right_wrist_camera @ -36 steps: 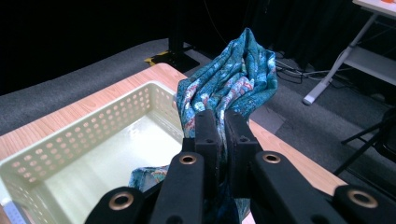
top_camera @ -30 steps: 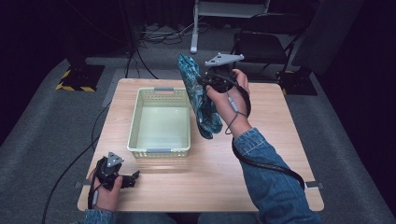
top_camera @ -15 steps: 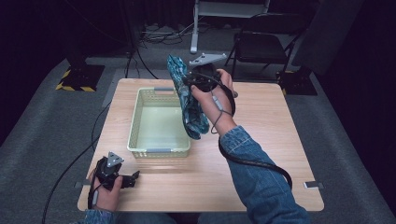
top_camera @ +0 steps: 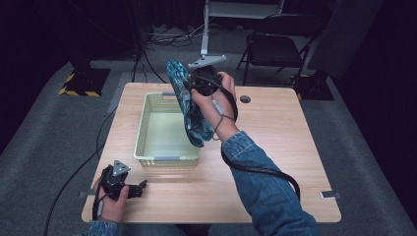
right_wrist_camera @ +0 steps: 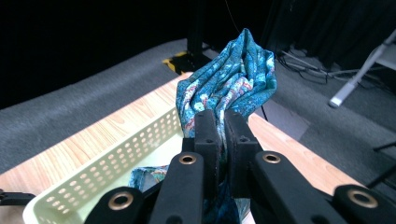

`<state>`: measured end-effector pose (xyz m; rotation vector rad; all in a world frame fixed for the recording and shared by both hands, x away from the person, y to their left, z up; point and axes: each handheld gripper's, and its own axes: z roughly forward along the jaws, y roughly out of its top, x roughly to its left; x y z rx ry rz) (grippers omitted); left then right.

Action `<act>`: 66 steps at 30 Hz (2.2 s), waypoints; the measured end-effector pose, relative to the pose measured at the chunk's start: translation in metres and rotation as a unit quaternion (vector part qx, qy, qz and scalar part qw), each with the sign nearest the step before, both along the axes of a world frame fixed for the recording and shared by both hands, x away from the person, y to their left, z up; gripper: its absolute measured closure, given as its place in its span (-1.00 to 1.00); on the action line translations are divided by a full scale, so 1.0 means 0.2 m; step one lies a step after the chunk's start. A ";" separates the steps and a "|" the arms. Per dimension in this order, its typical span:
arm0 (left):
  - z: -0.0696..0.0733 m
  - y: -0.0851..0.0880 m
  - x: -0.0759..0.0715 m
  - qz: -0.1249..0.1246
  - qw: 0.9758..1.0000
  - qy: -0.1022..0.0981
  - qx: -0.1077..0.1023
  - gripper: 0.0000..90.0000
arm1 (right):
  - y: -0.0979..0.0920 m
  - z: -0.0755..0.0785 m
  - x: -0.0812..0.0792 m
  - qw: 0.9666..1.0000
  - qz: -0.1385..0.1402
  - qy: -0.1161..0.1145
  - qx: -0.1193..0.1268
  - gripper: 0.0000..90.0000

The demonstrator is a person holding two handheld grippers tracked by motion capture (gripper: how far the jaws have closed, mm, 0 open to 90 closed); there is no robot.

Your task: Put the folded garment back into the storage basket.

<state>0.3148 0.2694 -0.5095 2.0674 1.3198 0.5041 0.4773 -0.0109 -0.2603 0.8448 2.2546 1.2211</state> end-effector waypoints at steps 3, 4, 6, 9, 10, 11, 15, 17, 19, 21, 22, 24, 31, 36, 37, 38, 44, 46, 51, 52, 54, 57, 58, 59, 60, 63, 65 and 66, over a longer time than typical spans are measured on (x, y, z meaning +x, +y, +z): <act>0.00 0.00 0.00 0.000 1.000 0.000 0.000 -1.00 | 0.03 -0.03 0.01 1.000 -0.004 0.007 -0.009 0.91; 0.00 0.00 0.00 0.000 1.000 0.000 0.000 -1.00 | 0.04 -0.04 0.02 1.000 -0.006 0.009 -0.011 0.91; 0.00 0.00 0.00 0.000 1.000 0.000 0.000 -1.00 | 0.07 -0.07 0.04 1.000 -0.004 0.015 -0.013 0.91; 0.00 0.00 0.00 0.000 1.000 0.000 0.000 -1.00 | 0.09 -0.08 0.04 1.000 -0.004 0.020 -0.015 0.91; 0.00 0.00 0.00 0.000 1.000 0.000 0.000 -1.00 | 0.09 -0.09 0.04 1.000 -0.002 0.021 -0.015 0.91; 0.00 0.00 0.00 0.000 1.000 0.000 0.000 -0.99 | 0.11 -0.11 0.05 1.000 -0.004 0.023 -0.016 0.91; 0.00 0.00 0.00 0.000 1.000 0.000 0.000 -1.00 | 0.12 -0.14 0.07 0.999 -0.009 0.031 -0.012 0.91; 0.00 0.00 0.00 0.000 1.000 0.000 0.000 -1.00 | 0.13 -0.16 0.07 0.999 -0.011 0.033 -0.016 0.91; 0.00 0.00 0.00 0.000 1.000 0.000 0.000 -1.00 | 0.14 -0.18 0.08 0.999 -0.014 0.036 -0.022 0.90; 0.00 0.00 0.00 0.000 1.000 0.000 0.000 -1.00 | 0.14 -0.20 0.08 0.999 -0.017 0.039 -0.025 0.90; 0.00 0.00 0.00 0.000 1.000 0.000 0.000 -1.00 | 0.14 -0.22 0.09 0.999 -0.018 0.041 -0.026 0.90; 0.00 0.00 0.00 0.000 1.000 0.000 0.000 -0.99 | 0.15 -0.23 0.09 0.999 -0.014 0.042 -0.026 0.90; 0.00 0.00 0.00 -0.001 1.000 0.000 0.002 -0.99 | 0.17 -0.28 0.10 0.998 -0.016 0.048 -0.031 0.90; 0.00 0.00 0.00 -0.001 1.000 0.000 0.002 -0.99 | 0.18 -0.31 0.10 0.998 -0.017 0.044 -0.043 0.90; 0.00 0.00 0.00 -0.001 1.000 0.000 0.001 -0.99 | 0.18 -0.32 0.10 0.998 -0.017 0.043 -0.045 0.90; 0.00 0.00 0.00 -0.001 1.000 0.000 0.001 -0.99 | 0.18 -0.33 0.09 0.998 -0.016 0.045 -0.044 0.90; 0.00 0.00 0.00 -0.001 1.000 0.000 0.001 -0.99 | 0.22 -0.39 0.09 0.997 -0.007 0.052 -0.051 0.89; 0.00 0.00 0.00 -0.001 1.000 0.000 0.001 -0.99 | 0.22 -0.40 0.09 0.997 -0.003 0.052 -0.055 0.89; 0.00 0.00 0.00 -0.001 1.000 0.001 0.001 -0.99 | 0.24 -0.43 0.08 0.997 -0.002 0.056 -0.054 0.89; 0.00 0.00 0.00 -0.001 1.000 0.001 0.001 -0.99 | 0.24 -0.44 0.08 0.997 -0.002 0.059 -0.053 0.89; 0.00 0.00 0.00 -0.001 1.000 0.000 0.002 -0.99 | 0.25 -0.45 0.08 0.997 0.002 0.062 -0.051 0.85; 0.00 0.00 0.00 -0.002 1.000 0.000 0.002 -0.99 | 0.26 -0.47 0.08 0.996 0.038 0.075 0.008 0.46; 0.00 0.00 0.00 -0.002 1.000 0.000 0.002 -0.99 | 0.26 -0.47 0.07 0.996 0.047 0.075 0.022 0.38; 0.00 0.00 0.00 -0.003 1.000 0.000 0.002 -0.99 | 0.27 -0.47 0.07 0.996 0.054 0.065 0.026 0.26; 0.00 0.00 0.00 -0.002 1.000 0.000 0.002 -0.99 | 0.27 -0.47 0.06 0.996 0.058 0.059 0.033 0.19; 0.00 0.00 0.00 -0.003 1.000 0.000 0.003 -0.99 | 0.26 -0.46 0.05 0.996 0.060 0.052 0.043 0.06; 0.00 0.00 0.00 -0.003 1.000 0.000 0.002 -0.99 | 0.25 -0.46 0.05 0.996 0.060 0.047 0.042 -0.02; 0.00 0.00 0.00 -0.003 1.000 0.000 0.002 -0.99 | 0.25 -0.46 0.05 0.996 0.060 0.047 0.042 -0.02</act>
